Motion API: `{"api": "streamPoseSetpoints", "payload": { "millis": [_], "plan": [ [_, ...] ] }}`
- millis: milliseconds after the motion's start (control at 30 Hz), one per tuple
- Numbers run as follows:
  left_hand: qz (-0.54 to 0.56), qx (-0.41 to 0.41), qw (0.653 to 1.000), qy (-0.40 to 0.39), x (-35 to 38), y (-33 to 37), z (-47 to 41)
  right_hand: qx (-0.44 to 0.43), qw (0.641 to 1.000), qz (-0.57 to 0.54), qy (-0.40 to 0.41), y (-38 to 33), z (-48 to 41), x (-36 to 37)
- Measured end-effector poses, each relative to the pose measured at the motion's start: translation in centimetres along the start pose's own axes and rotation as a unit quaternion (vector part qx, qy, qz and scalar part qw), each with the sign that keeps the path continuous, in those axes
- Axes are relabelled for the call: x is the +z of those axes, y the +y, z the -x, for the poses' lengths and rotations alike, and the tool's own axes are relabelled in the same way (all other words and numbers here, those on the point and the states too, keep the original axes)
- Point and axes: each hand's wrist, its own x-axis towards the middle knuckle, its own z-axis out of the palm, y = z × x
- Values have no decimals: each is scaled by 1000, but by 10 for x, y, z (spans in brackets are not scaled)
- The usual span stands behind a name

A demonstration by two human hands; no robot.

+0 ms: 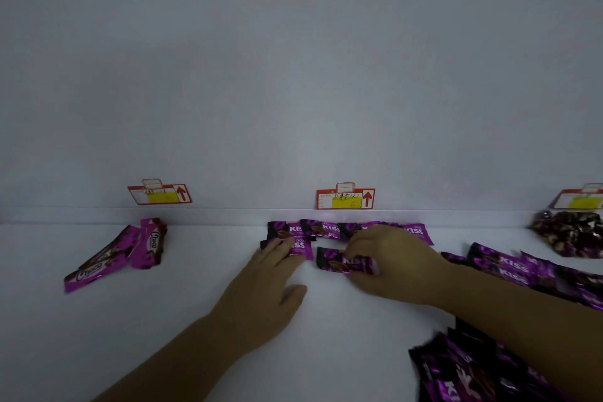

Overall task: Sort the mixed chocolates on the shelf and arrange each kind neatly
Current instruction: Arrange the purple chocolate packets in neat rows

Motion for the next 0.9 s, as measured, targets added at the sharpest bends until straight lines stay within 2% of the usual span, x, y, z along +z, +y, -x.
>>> {"api": "streamPoseSetpoints", "payload": {
  "millis": [167, 500, 900],
  "plan": [
    [36, -10, 999, 22, 1, -2, 1, -17, 999, 22, 44, -2, -14, 8],
    [46, -29, 998, 36, -3, -3, 1, -46, 995, 69, 62, 0, -23, 22],
    [46, -29, 998, 35, -3, -1, 1, -30, 999, 29, 28, -1, -20, 19]
  ]
}}
